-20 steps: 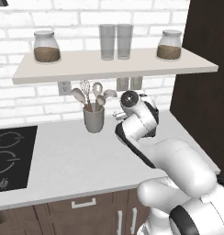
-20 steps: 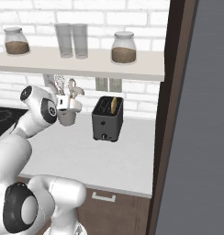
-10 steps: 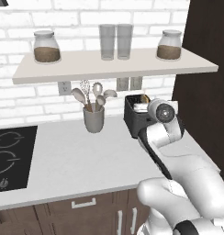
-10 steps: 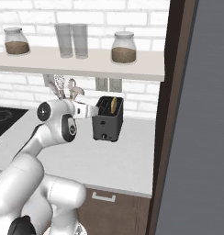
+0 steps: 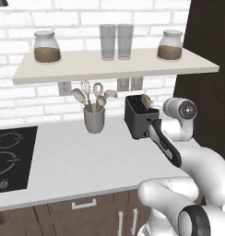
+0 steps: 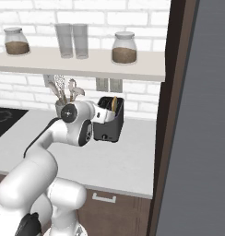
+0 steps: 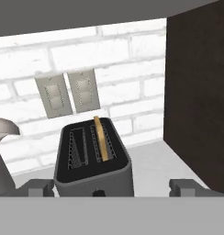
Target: Start the toaster. Once the lever pops up, take the bread to the plate on the dining counter.
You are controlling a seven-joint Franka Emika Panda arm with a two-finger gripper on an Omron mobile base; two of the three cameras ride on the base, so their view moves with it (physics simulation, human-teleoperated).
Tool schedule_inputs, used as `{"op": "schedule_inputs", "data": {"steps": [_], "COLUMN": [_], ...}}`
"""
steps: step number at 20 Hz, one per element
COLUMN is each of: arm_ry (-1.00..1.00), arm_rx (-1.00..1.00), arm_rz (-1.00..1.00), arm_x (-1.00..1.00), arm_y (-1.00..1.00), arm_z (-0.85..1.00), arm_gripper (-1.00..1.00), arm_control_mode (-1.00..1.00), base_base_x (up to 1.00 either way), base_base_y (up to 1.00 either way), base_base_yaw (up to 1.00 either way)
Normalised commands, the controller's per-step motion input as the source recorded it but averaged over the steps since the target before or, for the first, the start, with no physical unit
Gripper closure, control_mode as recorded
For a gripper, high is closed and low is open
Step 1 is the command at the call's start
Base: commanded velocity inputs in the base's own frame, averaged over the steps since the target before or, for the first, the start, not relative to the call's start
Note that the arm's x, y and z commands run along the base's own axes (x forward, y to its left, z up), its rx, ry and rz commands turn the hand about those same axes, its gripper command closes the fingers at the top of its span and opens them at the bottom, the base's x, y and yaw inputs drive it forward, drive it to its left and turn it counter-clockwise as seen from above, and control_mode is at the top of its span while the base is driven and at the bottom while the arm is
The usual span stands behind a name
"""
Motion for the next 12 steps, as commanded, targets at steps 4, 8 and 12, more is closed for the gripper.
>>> {"op": "schedule_inputs", "data": {"steps": [4, 8, 12], "arm_ry": [0.05, 0.00, 0.00], "arm_rx": [0.05, 0.03, 0.01], "arm_rz": [0.00, 0.09, 0.15], "arm_x": [0.00, 0.00, 0.00], "arm_y": [-0.02, 0.00, 0.00], "arm_z": [0.04, 0.06, 0.07], "arm_gripper": [-1.00, -1.00, -1.00], "arm_control_mode": [-1.00, -1.00, -1.00], "base_base_x": [0.00, 0.00, 0.00], "base_base_y": [0.00, 0.00, 0.00], "base_base_yaw": [0.00, 0.00, 0.00]}}
